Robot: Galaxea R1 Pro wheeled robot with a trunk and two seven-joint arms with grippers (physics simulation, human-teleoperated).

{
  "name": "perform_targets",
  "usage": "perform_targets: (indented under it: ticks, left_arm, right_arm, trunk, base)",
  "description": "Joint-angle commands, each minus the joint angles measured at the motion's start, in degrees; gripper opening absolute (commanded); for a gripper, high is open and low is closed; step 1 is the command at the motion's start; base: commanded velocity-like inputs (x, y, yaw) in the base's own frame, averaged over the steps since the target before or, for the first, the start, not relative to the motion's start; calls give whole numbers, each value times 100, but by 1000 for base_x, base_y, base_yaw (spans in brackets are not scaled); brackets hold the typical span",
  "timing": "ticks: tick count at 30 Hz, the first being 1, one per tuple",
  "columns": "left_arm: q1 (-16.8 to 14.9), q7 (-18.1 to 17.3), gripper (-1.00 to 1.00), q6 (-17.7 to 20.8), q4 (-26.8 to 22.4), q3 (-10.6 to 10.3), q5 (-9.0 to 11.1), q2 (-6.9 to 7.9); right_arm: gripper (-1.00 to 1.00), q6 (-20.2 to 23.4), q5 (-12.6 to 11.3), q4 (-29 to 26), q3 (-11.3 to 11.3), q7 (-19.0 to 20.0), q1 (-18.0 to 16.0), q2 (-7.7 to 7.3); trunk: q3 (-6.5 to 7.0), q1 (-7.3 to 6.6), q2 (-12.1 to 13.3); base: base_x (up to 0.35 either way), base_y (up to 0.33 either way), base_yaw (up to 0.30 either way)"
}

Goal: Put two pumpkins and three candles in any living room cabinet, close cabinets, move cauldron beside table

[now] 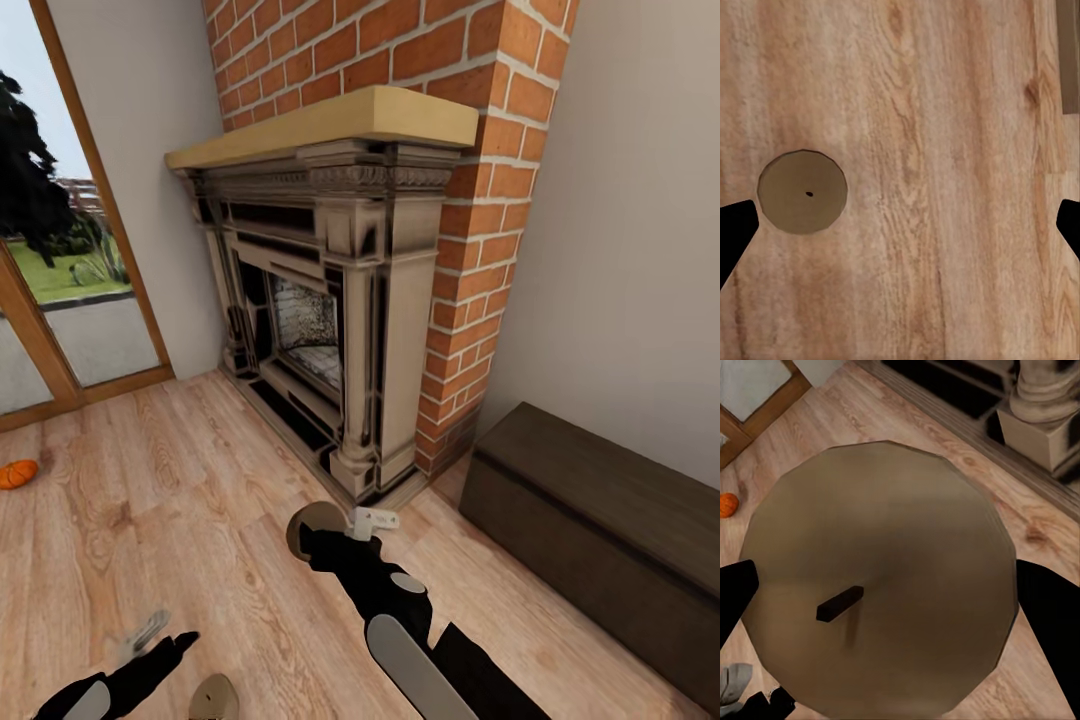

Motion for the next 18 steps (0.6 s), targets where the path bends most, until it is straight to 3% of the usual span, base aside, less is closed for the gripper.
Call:
perform_targets:
  ticks: [1,7,11,18]
  left_arm:
    - [-4,-18,100,35,-3,47,21,-16]
    - [-2,1,100,-262,8,11,14,-112]
    - [-4,9,100,-307,10,-100,14,-125]
    - [-2,26,100,-315,10,-99,29,-118]
  right_arm:
    - [-100,17,-25,-11,4,-40,-6,-1]
    - [-100,62,-57,-21,4,-30,-6,-3]
    - [-100,86,-64,-22,4,-28,-6,-5]
    - [-100,92,-72,-16,4,-28,-6,1]
  trunk:
    - [-24,22,-44]
    - [-131,153,-285]
    - [-203,241,-445]
    - [-329,395,-726]
  base:
    - [0,0,0]
    - [0,0,0]
    - [0,0,0]
    - [0,0,0]
